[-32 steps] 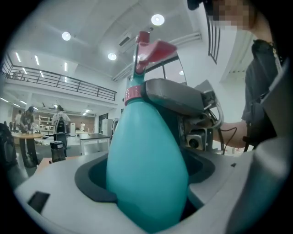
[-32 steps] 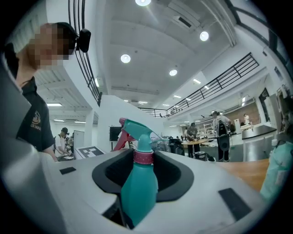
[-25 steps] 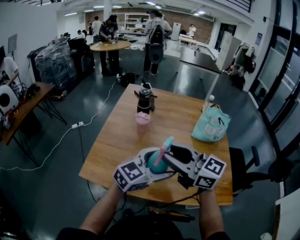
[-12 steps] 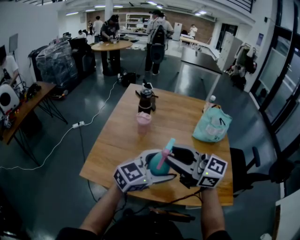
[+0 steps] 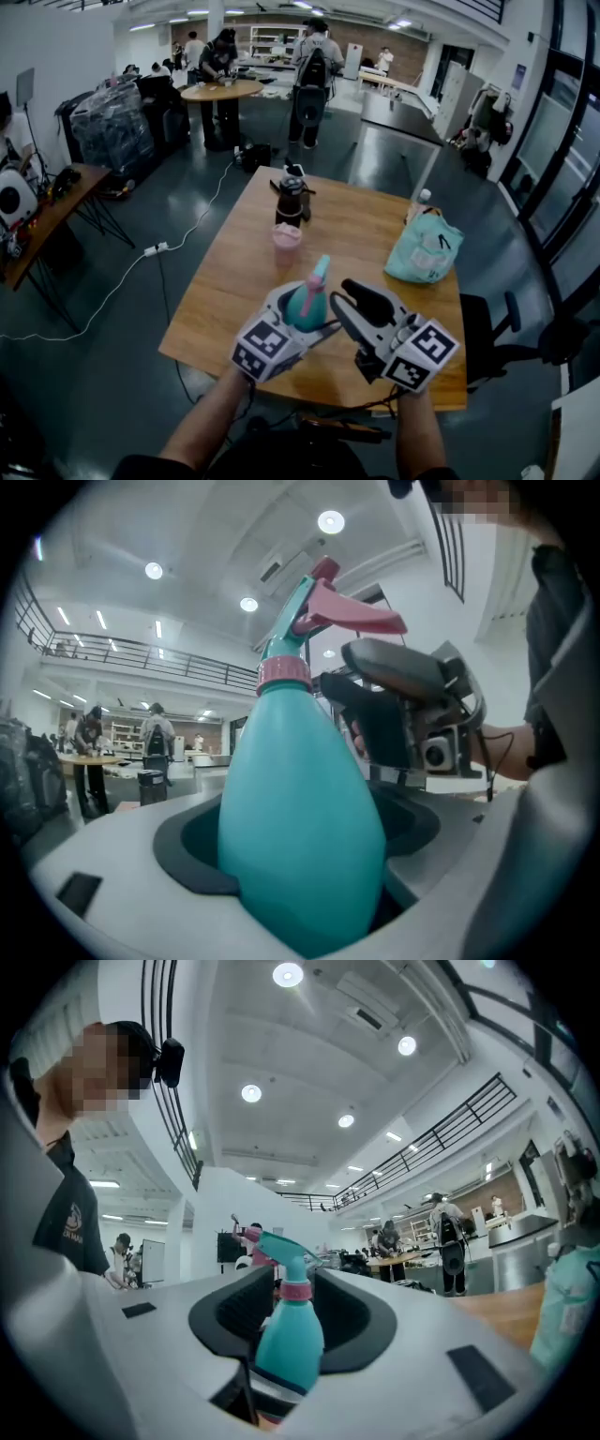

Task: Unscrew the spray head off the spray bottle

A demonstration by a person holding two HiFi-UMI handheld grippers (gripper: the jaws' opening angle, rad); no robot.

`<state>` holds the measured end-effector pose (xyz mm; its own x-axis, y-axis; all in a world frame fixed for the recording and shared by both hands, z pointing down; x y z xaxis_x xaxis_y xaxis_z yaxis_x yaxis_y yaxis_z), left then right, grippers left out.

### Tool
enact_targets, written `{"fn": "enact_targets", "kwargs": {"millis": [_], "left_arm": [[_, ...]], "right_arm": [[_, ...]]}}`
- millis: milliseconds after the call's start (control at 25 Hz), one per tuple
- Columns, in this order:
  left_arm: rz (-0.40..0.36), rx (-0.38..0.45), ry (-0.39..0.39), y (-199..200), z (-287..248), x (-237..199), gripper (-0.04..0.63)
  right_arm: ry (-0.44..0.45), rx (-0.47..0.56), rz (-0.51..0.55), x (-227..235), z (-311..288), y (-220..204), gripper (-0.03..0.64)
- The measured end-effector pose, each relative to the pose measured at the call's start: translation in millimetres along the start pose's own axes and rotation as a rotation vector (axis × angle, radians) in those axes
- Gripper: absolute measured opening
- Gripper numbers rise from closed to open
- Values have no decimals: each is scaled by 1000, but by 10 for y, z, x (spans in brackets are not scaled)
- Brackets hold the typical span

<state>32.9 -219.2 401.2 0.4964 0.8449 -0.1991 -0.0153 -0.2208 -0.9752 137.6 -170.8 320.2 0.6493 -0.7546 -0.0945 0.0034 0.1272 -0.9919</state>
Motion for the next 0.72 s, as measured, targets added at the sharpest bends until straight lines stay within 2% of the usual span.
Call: {"fn": "enact_targets", "kwargs": {"millis": [120,440,600,720], "left_arm": [[-10,-10,52,-17,-3,-47,426],[-24,-23,108,-43,-33,-55,426],[-15,-12,115,-28,-9,-52,426],[2,5,108,0,19,-67,426]], "right_arm": [[-17,-7,-8,-134,-46,82,146],[-89,-103,127,-353,-238,185,146],[-112,-158,186,-402,-279,163,163],[-116,-160,189,-382,-218,163,163]]}}
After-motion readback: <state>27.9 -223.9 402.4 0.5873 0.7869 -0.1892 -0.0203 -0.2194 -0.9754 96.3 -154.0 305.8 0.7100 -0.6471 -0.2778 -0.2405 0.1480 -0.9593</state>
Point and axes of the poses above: the fingertips, and each gripper's own axes: z backward along the fingers, x to its right, y out of its top, the point moved 7 cm from there along z, backward along the fingers, and after that the axes turned 13 degrees about z, right-handed, at the moved point
